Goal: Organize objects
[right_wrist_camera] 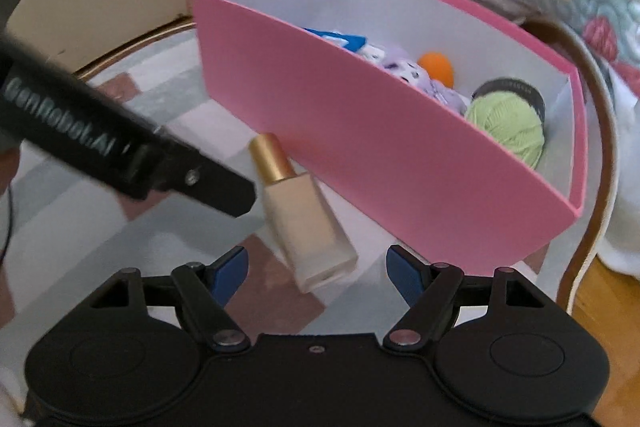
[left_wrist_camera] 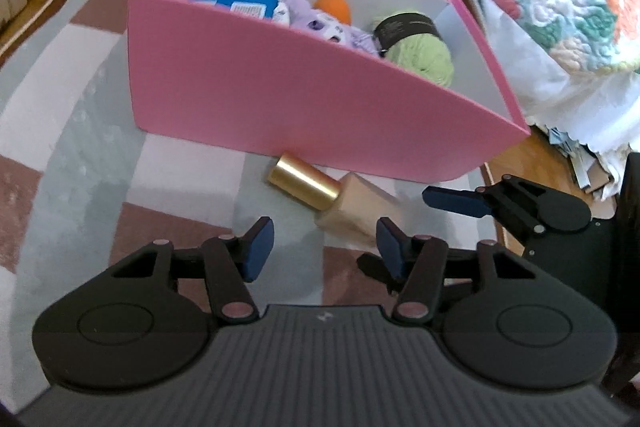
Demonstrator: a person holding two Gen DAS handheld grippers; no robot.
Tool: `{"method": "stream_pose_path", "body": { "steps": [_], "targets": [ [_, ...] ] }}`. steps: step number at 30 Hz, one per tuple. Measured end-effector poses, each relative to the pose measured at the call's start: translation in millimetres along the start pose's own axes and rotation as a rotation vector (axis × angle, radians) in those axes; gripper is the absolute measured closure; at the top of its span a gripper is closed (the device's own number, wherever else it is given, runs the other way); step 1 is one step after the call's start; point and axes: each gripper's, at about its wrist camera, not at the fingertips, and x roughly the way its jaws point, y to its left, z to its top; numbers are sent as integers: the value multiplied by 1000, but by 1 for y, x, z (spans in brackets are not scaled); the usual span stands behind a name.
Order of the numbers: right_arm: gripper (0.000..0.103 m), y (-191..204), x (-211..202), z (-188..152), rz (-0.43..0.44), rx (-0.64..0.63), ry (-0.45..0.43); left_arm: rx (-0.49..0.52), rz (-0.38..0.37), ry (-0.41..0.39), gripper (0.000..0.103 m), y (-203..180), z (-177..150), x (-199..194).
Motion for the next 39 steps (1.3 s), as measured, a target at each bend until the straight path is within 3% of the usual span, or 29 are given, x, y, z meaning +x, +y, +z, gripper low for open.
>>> {"method": "stream_pose_path", "body": {
  "steps": [3,7,8,11,14,17,22,28,35,39],
  "targets": [
    [26,-5,10,1,-2,51,2,-36,-37,0,54,7,-3,7],
    [52,-3,14,-1,40,102,24,-71,-90,-4,58,11,-6,8],
    [53,0,14,-2,25,107,27,-106,-125,-2,58,14,-8,8],
    [55,-3,11,-4,40,221,36,-193,-192,32,58,19,-13,10],
    [58,-2,3,-10,72,313,47,-170,-159,28,59,13,-18,8],
    [61,9,-3,-15,80,325,66,-156,-128,53,64,9,-22,11],
    [61,24,-10,-19,106,358,84,-169,-146,79,69,8,-28,12],
    [61,39,-8,-20,68,269,80,-165,-147,78,68,11,-29,12],
    [61,41,6,-17,53,272,68,-161,-135,87,60,10,-30,13],
    [61,28,4,-22,114,416,65,-168,-138,110,55,10,-31,13]
  ]
}}
